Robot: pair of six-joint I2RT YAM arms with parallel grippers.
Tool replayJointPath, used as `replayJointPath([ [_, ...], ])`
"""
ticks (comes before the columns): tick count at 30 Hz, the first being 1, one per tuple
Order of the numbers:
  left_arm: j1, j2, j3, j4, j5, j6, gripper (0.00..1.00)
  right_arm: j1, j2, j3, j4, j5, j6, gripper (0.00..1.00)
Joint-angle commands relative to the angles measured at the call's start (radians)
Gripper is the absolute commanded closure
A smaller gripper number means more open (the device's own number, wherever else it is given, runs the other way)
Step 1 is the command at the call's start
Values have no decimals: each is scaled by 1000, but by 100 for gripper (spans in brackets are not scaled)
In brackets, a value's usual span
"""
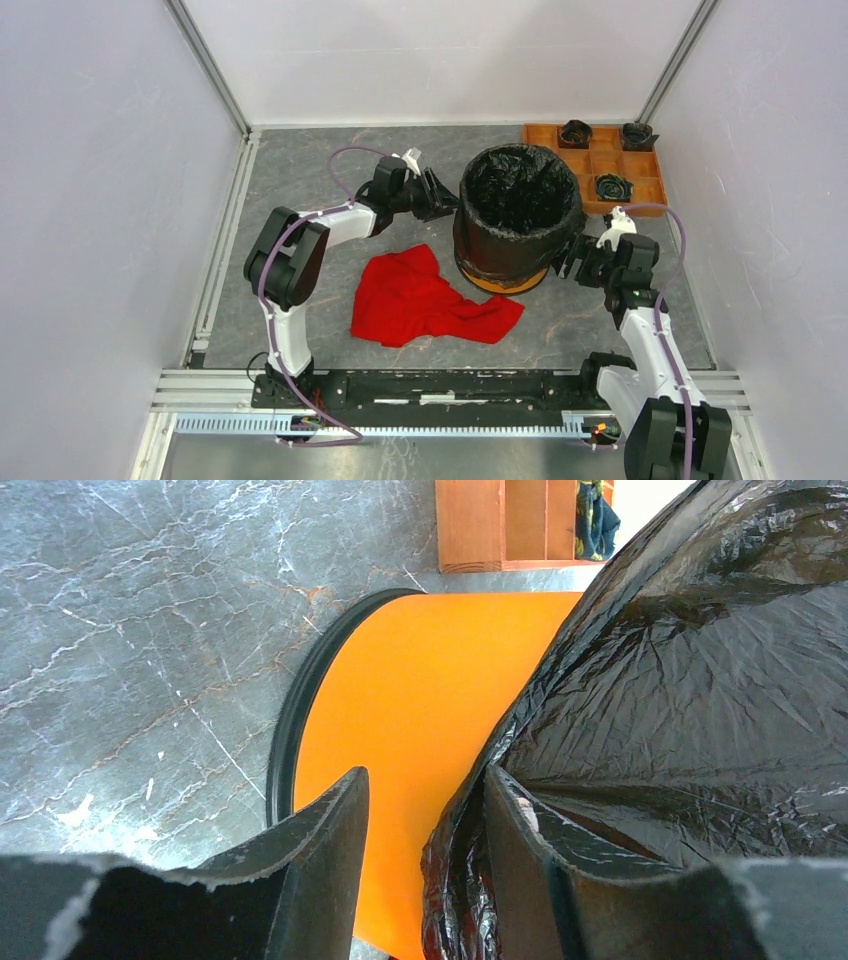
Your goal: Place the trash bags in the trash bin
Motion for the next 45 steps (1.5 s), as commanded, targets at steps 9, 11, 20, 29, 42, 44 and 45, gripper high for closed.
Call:
replayJointPath([
  [9,59,-164,-83,-53,10,-1,23,19,-83,153,-262,210,-61,15],
  [11,91,-232,-73,-134,-18,59,22,19,-83,152,-281,212,-80,15],
  [20,173,-635,-103,-498,-234,346,17,86,-63,47,-52,-54,-52,14],
  [29,174,-1026,-213,-666,-390,450,13,341,81,-42,433,-114,166,13],
  [42,172,-1215,-211,-769,-419,457,14,595,734,400,783,241,303,15],
  [44,172,-1234,-206,-786,-425,458,14,600,811,478,784,304,319,15],
  [45,172,-1245,-205,-791,-428,456,14,602,843,516,774,336,322,15],
])
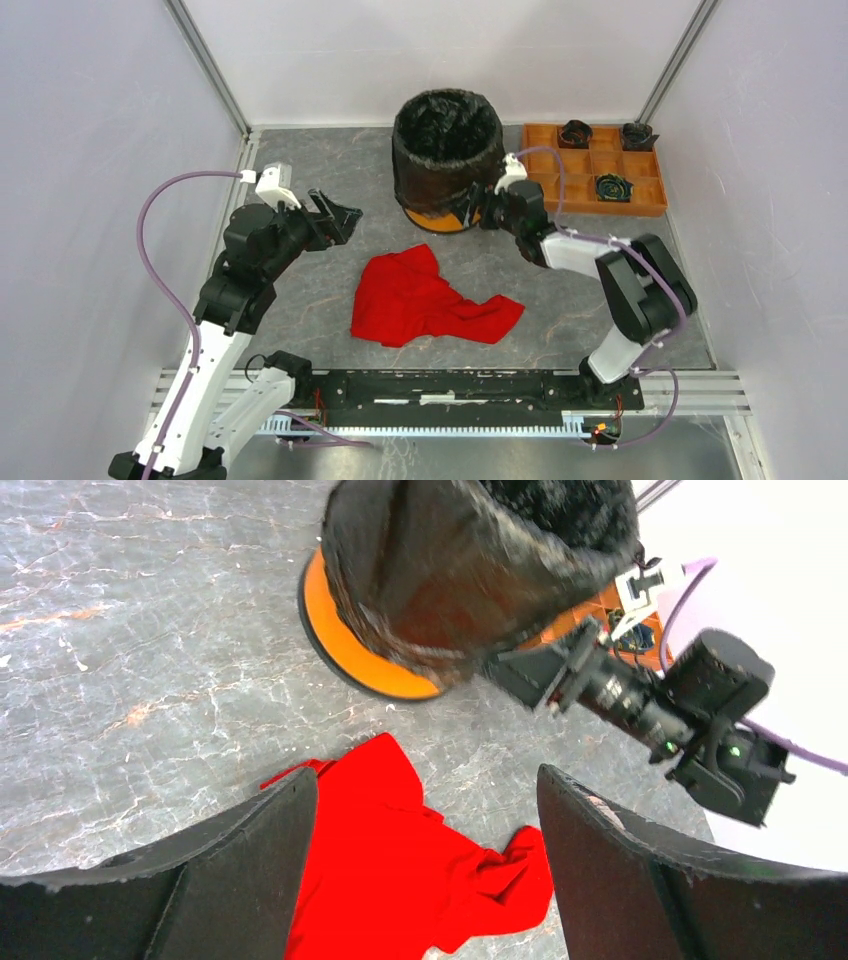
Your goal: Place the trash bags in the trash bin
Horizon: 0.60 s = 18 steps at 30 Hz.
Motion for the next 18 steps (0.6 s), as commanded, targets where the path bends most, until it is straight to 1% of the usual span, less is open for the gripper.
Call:
replayJointPath([
  [1,-3,-46,20,-41,-33,42,14,6,122,194,121,190,45,15],
  [3,-3,-58,25,-49,-36,40,14,6,165,259,74,222,31,15],
  [5,-3,-65,37,-63,-42,42,14,6,173,306,12,202,-2,15],
  [7,-3,-68,53,-74,-49,50,14,8,126,304,-52,196,-45,15],
  [9,-3,-68,72,-77,-61,61,13,8,34,252,-131,210,-74,14],
  [12,-3,-56,128,-98,-88,108,12,8,-156,137,-293,221,-149,11],
  [15,-3,-54,180,-107,-178,155,11,7,-397,-38,-413,198,-227,8],
  [18,-3,-74,205,-82,-241,164,9,8,-662,-115,-619,202,-330,6],
])
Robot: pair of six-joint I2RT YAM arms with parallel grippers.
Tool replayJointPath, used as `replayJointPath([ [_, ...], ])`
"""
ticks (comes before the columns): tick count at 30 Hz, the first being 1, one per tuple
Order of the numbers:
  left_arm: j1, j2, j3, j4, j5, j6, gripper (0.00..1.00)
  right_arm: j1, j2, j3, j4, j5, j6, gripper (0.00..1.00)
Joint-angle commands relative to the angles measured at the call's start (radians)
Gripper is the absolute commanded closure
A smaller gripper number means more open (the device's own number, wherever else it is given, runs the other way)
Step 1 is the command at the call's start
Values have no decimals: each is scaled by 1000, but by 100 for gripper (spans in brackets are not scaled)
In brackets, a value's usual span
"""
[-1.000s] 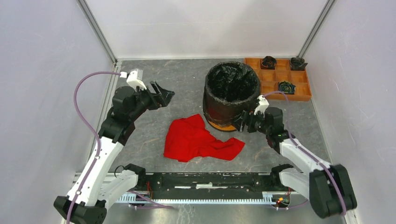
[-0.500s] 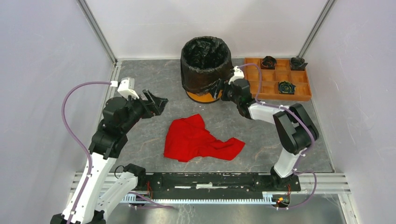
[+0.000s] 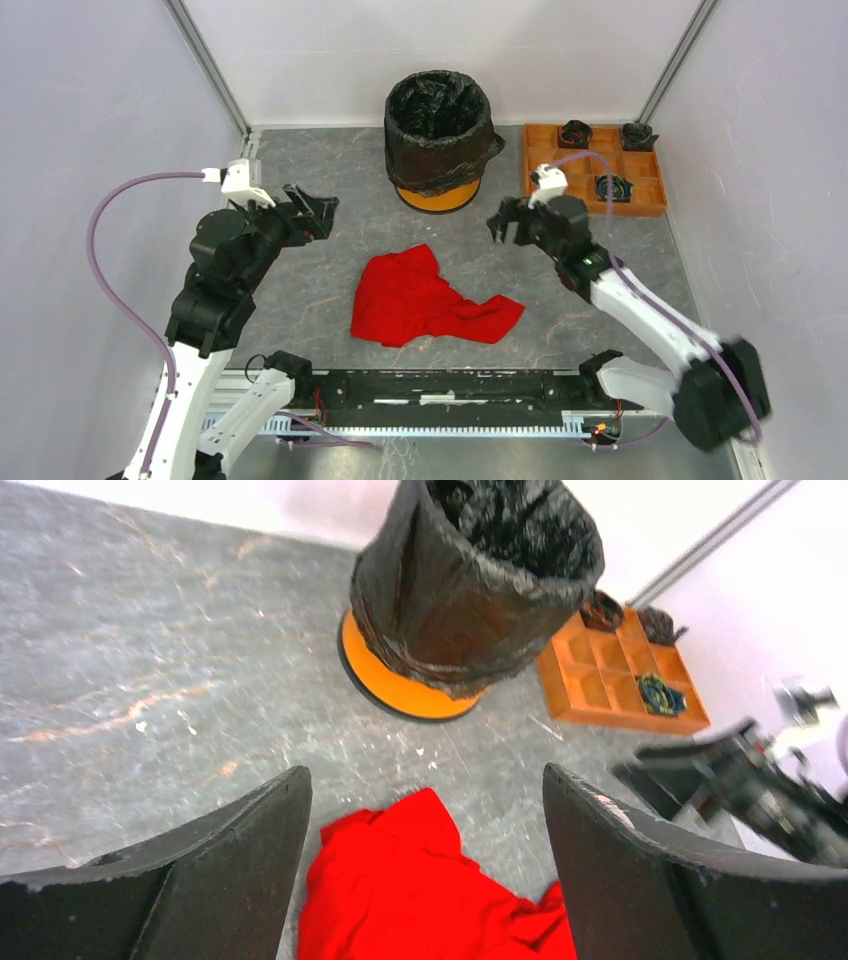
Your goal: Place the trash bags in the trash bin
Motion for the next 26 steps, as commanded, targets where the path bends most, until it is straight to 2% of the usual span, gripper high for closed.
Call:
replayJointPath([
  [1,0,-31,72,39,-135,83,7,-1,-356,-79,-345,36,-201,5],
  [3,0,-51,93,68,-167,87,6,0,-523,-21,-502,120,-234,2],
  [5,0,-63,119,113,-180,93,5,-1,-632,107,-626,179,-255,2],
  [9,0,-40,212,155,-189,135,4,0,-667,380,-764,206,-272,2],
  [13,0,-14,299,150,-211,170,4,0,-650,573,-804,246,-289,2],
  [18,0,-12,319,163,-220,159,3,0,-643,657,-770,251,-324,2],
  [26,0,-3,301,159,-186,115,4,-2,-640,618,-765,308,-366,2],
])
